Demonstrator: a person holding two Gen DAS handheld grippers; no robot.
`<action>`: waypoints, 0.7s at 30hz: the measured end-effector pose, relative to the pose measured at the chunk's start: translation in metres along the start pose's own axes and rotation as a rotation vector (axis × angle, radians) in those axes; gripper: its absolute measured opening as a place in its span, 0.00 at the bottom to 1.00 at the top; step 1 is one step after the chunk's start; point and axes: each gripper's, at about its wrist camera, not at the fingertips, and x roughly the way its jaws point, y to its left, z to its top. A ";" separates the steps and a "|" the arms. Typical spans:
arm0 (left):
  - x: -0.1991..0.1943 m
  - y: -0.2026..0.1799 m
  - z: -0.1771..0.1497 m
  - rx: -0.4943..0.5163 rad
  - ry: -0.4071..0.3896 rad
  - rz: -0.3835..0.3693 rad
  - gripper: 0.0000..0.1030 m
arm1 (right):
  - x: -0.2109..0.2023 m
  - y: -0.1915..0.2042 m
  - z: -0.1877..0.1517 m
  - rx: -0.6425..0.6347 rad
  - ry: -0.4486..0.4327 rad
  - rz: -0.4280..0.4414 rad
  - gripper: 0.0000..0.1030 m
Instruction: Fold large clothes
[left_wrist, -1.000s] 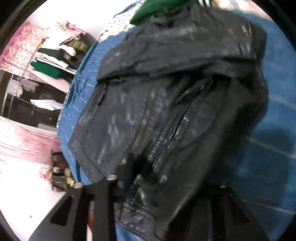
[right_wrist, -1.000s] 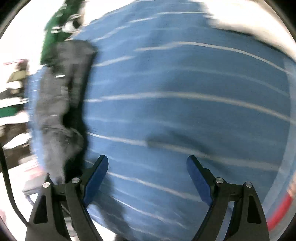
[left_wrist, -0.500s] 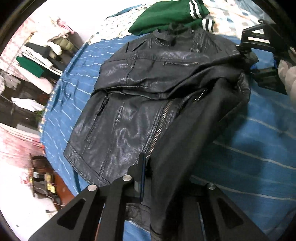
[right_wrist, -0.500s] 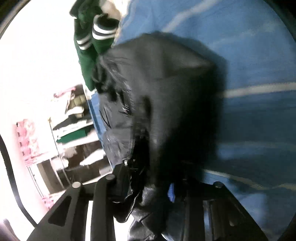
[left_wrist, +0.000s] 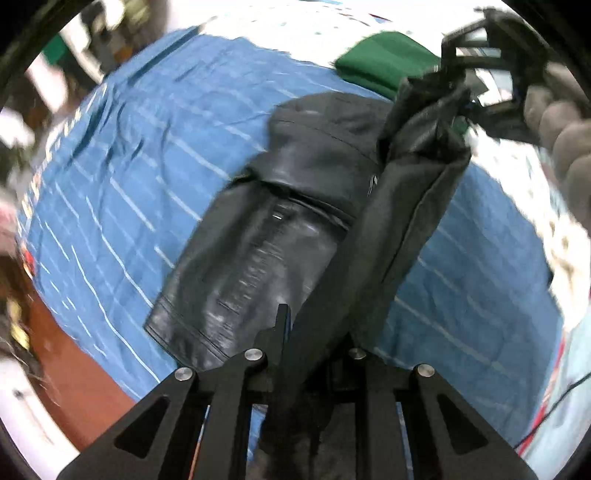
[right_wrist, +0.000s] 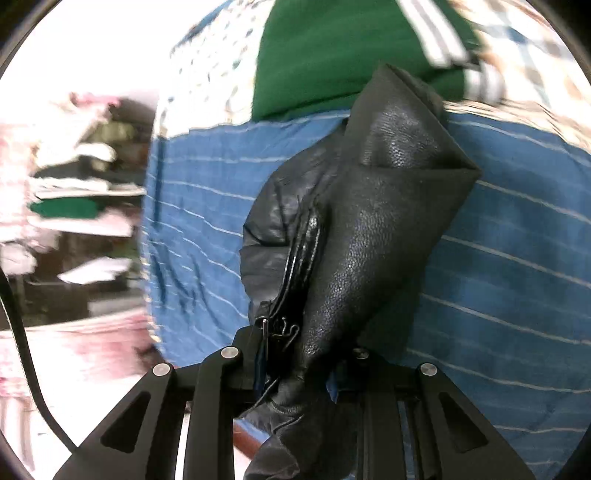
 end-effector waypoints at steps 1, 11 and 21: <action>0.003 0.019 0.006 -0.044 0.001 -0.026 0.17 | 0.016 0.019 0.006 -0.013 0.011 -0.030 0.25; 0.091 0.130 0.024 -0.349 0.119 -0.138 0.53 | 0.187 0.111 0.031 -0.139 0.212 -0.254 0.62; 0.077 0.168 -0.005 -0.494 0.049 0.005 0.82 | 0.085 0.043 0.044 -0.194 0.076 -0.016 0.84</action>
